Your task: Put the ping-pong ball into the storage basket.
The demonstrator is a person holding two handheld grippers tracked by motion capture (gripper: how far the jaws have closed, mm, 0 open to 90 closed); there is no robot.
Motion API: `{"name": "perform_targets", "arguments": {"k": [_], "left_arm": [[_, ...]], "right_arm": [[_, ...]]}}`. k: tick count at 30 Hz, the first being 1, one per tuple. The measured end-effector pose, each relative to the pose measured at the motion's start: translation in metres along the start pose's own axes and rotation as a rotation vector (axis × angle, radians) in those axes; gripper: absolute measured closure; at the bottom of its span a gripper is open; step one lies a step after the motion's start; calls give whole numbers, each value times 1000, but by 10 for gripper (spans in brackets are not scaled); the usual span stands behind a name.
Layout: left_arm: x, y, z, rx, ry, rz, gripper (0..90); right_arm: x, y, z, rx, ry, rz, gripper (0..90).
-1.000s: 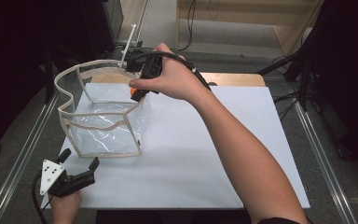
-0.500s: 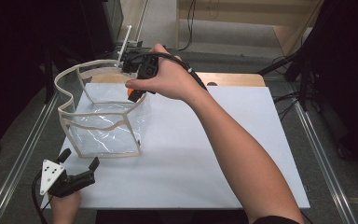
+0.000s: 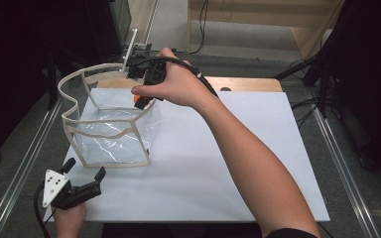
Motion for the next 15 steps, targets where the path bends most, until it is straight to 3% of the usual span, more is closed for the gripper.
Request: {"name": "perform_targets", "arguments": {"k": [15], "left_arm": [[0, 0, 0, -1, 1, -1, 0]], "right_arm": [[1, 0, 7, 5, -5, -2, 481]]}}
Point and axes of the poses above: each handheld gripper's, and its own axes: z roughly forward along the jaws, x roughly out of its top, y roughly to its right, the point moved 4 cm from there along z, roughly forward along the jaws, and after that the axes turned 12 degrees about y, right-handed, at the moved point
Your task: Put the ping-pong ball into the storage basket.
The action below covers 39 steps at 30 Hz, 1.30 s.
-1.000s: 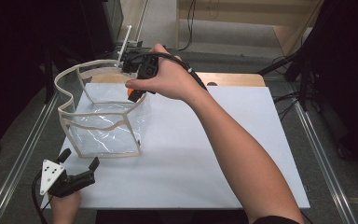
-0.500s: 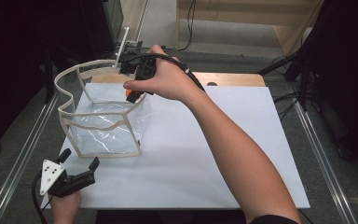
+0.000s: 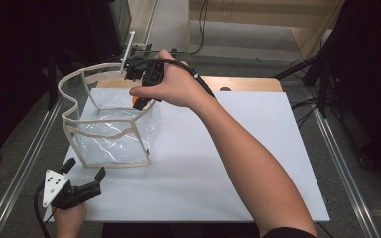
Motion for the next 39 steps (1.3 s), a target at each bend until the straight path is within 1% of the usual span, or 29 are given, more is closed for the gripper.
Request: {"name": "perform_targets", "arguments": {"k": [9, 10, 14, 16, 22, 25, 27, 30, 32, 33, 37, 39], "left_arm": [[0, 0, 0, 1, -1, 0, 0], [0, 0, 0, 0, -1, 0, 0], [0, 0, 0, 0, 0, 0, 0], [0, 0, 0, 0, -1, 0, 0], [0, 0, 0, 1, -2, 1, 0], [0, 1, 0, 2, -5, 6, 0], [0, 0, 0, 1, -2, 3, 0], [0, 0, 0, 0, -3, 3, 0], [0, 1, 0, 1, -3, 4, 0], [0, 0, 0, 1, -2, 3, 0], [0, 0, 0, 2, 0, -1, 0], [0, 1, 0, 2, 0, 0, 0]], "right_arm": [[0, 1, 3, 0, -11, 2, 481], [0, 2, 4, 2, -5, 0, 481], [0, 2, 6, 3, -11, 1, 481], [0, 2, 8, 0, -12, 11, 481], [-1, 4, 13, 1, -17, 10, 481], [-2, 5, 15, -4, -23, 17, 481], [-3, 7, 16, -14, -26, 26, 481], [-3, 8, 18, -18, -25, 33, 481], [-4, 9, 19, -20, -35, 40, 481], [-4, 10, 19, -21, -33, 38, 481], [-5, 12, 21, -34, -40, 54, 481], [-6, 13, 22, -34, -35, 49, 481]]}}
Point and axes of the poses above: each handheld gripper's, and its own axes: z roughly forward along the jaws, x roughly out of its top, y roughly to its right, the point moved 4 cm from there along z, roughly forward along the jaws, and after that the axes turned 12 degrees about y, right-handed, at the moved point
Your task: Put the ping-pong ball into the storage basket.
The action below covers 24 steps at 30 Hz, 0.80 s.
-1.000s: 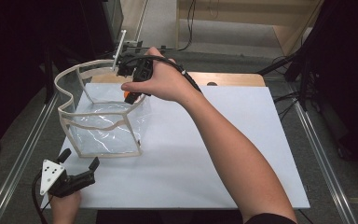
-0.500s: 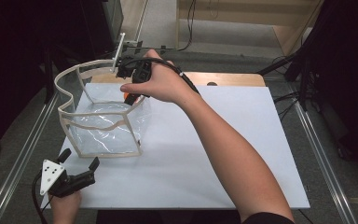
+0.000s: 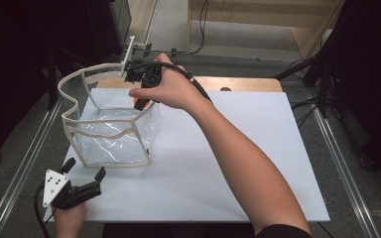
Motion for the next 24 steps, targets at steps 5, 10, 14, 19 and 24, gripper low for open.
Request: {"name": "perform_targets", "arguments": {"k": [5, 10, 14, 19, 24], "left_arm": [[0, 0, 0, 0, 0, -1, 0], [0, 0, 0, 0, 0, -1, 0], [0, 0, 0, 0, 0, -1, 0], [0, 0, 0, 0, 0, 0, 0], [0, 0, 0, 0, 0, 0, 0]], "right_arm": [[0, 0, 3, -3, -9, 8, 481], [-1, 1, 7, -1, -17, 5, 481], [-2, 2, 9, -2, -18, 14, 481], [-3, 3, 11, -3, -21, 15, 481], [-4, 4, 15, -3, -24, 24, 481]]}}
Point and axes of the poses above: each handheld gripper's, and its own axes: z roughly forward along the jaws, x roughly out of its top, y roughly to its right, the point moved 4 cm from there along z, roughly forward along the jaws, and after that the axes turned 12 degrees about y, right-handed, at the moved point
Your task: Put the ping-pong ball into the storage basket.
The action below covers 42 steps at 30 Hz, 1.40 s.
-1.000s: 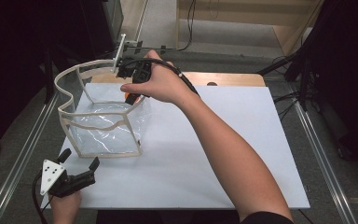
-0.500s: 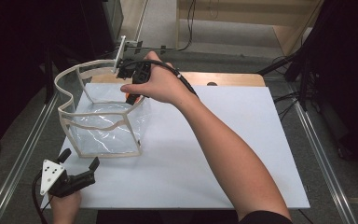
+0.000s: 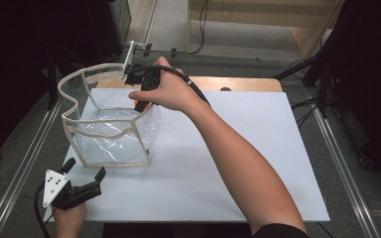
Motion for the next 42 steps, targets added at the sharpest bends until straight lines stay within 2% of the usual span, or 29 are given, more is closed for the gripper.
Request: {"name": "perform_targets", "arguments": {"k": [12, 15, 17, 20, 23, 25, 29, 42], "left_arm": [[0, 0, 0, 0, 2, -2, 0], [0, 0, 0, 0, 1, 0, 0], [0, 0, 0, 0, 1, 0, 0], [0, 0, 0, 0, 1, -1, 0], [0, 0, 0, 0, 1, -1, 0], [0, 0, 0, 1, 1, -1, 0], [0, 0, 0, 0, 0, 0, 0], [0, 0, 0, 0, -2, 2, 0]], "right_arm": [[0, 1, -3, -11, 14, -7, 468], [0, 2, -5, -20, 27, 1, 384], [-1, 1, -6, -7, 27, 16, 276], [1, 1, -7, -28, 34, 27, 89], [2, -2, -10, -48, 48, 14, 11], [3, -2, -11, -40, 55, 34, 3], [5, -5, -14, -46, 63, 38, 3], [2, -7, -28, -46, 93, 23, 3]]}}
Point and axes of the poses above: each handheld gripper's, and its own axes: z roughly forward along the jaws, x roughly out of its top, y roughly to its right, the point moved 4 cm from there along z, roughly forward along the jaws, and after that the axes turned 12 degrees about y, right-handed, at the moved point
